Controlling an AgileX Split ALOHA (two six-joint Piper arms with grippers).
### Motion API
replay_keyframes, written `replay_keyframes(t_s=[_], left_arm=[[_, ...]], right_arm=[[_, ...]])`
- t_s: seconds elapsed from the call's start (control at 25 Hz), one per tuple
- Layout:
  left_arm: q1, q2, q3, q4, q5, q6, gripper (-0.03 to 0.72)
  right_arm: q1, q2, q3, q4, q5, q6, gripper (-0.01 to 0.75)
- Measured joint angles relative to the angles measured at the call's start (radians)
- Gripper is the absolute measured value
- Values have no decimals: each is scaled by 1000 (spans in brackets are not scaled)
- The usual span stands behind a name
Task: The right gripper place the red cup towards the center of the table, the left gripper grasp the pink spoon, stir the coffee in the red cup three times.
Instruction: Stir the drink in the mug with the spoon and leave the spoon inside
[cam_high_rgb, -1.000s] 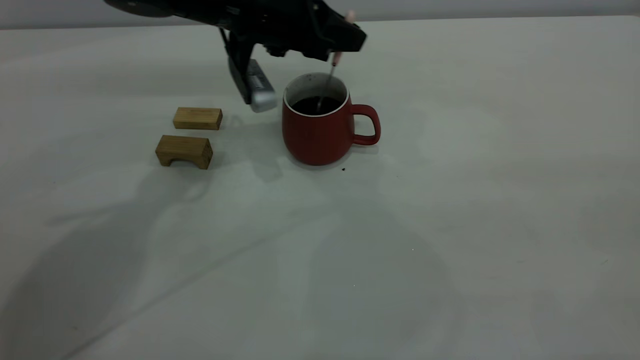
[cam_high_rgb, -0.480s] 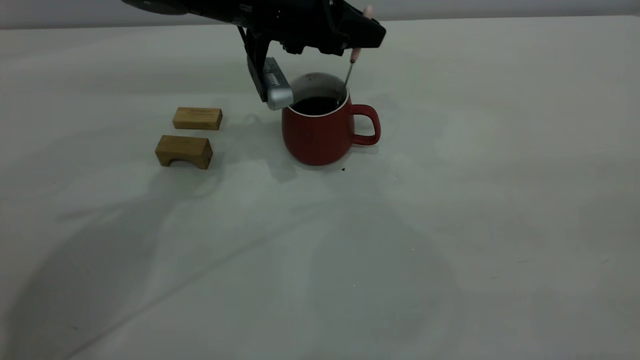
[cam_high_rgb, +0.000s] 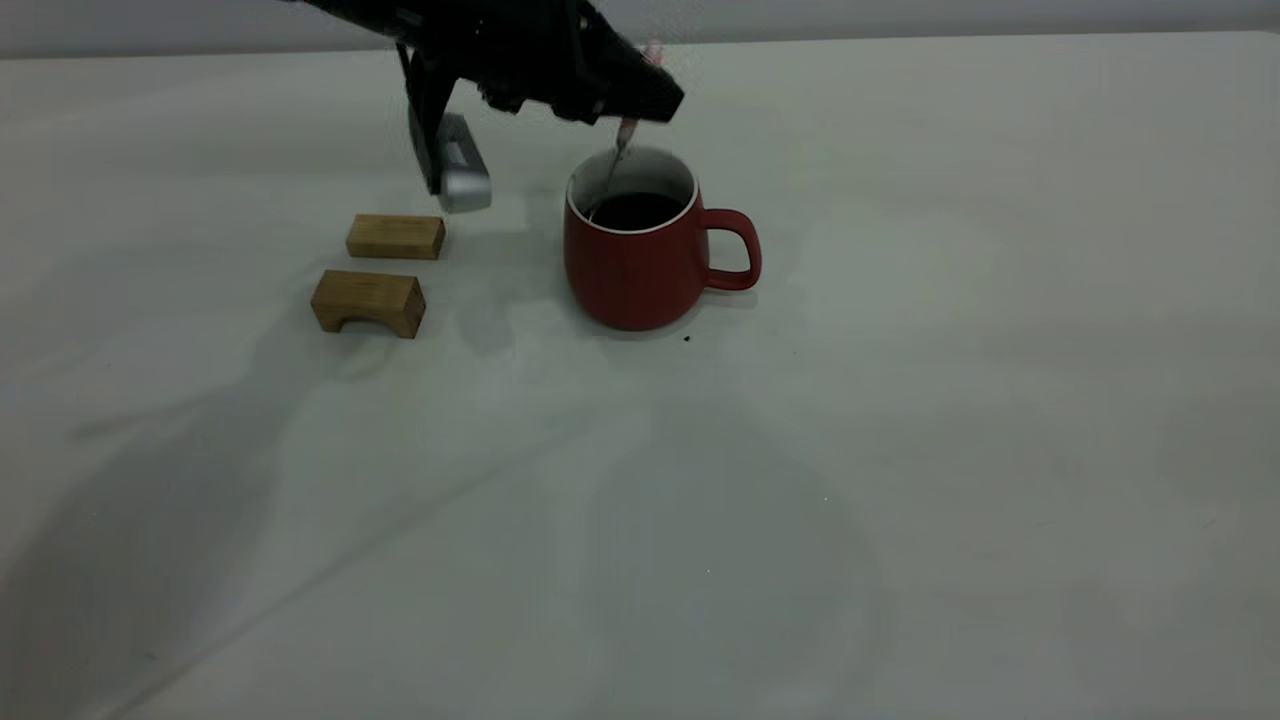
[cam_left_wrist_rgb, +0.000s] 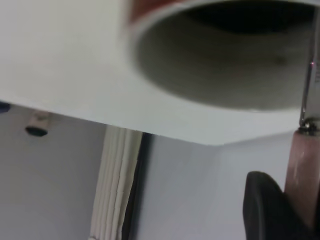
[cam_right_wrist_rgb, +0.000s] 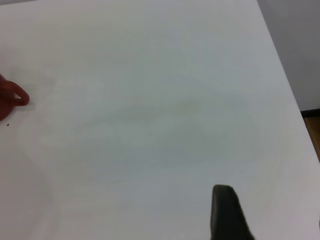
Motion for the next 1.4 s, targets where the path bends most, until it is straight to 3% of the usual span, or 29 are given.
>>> replay_keyframes(t_s=[0.12, 0.28, 0.48, 0.76, 1.04, 1.4], left_arm=[[-19, 16, -12, -92, 3, 81, 138], [-38, 38, -15, -131, 97, 88, 138], [-29, 40, -15, -37, 193, -40, 138], [24, 40, -16, 49, 184, -168, 138], [-13, 40, -16, -64, 24, 151, 138], [-45, 40, -16, -119, 130, 234, 138]], right_arm=[[0, 0, 0, 0, 0, 0, 474], [0, 0, 0, 0, 0, 0, 474], [0, 0, 0, 0, 0, 0, 474], [0, 0, 0, 0, 0, 0, 474], [0, 0, 0, 0, 0, 0, 474], [0, -1, 0, 0, 1, 0, 474]])
